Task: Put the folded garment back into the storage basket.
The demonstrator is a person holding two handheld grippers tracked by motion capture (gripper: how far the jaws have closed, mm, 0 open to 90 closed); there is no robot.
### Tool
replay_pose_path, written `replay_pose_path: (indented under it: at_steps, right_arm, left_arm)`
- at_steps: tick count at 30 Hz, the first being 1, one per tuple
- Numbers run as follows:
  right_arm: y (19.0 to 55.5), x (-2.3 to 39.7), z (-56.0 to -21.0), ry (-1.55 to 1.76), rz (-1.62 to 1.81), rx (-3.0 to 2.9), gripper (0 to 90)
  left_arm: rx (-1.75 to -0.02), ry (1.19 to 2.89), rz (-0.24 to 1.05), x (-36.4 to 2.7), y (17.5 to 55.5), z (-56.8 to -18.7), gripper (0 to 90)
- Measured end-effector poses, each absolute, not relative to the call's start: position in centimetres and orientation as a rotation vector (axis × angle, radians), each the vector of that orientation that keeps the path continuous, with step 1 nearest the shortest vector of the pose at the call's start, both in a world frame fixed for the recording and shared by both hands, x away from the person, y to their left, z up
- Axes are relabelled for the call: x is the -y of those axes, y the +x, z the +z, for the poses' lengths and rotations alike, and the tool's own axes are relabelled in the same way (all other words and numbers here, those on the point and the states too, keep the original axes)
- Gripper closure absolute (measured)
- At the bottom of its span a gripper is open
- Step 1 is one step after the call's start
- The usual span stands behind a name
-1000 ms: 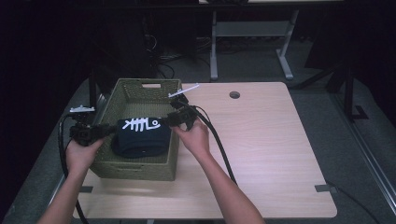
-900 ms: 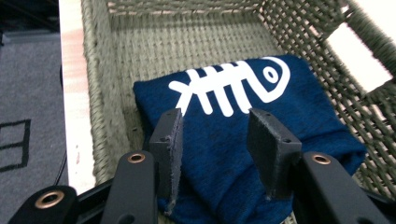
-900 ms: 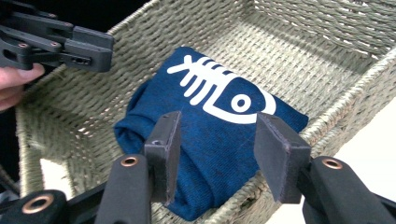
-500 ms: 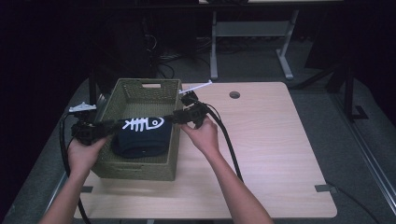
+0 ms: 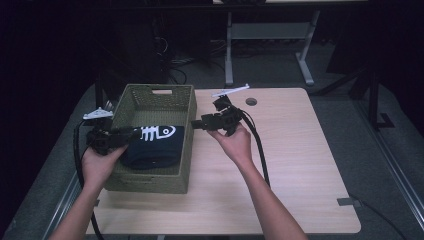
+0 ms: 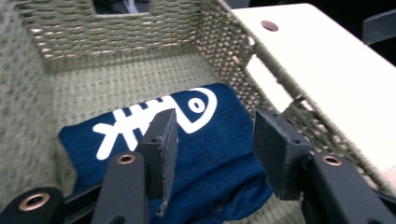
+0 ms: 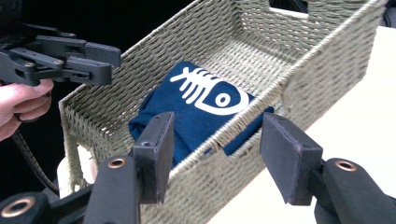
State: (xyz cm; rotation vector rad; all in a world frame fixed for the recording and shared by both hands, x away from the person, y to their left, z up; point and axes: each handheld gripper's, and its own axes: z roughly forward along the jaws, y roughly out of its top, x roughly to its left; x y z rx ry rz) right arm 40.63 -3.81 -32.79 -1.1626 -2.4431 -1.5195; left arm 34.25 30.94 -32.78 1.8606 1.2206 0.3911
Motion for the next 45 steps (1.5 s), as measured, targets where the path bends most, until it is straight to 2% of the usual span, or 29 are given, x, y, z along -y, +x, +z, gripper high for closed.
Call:
replay_pose_path:
  at_steps: [36,45]
  right_arm:
    - [39.0,14.9,-33.5,-1.299,-1.575,2.409,39.4]
    - [38.3,17.4,-33.7,-1.356,-1.572,2.396,35.5]
  left_arm:
    - [-1.087,1.916,0.354,-22.2,33.9,-32.2,37.2]
    - [-1.047,1.925,0.343,-20.4,33.9,-31.9,35.5]
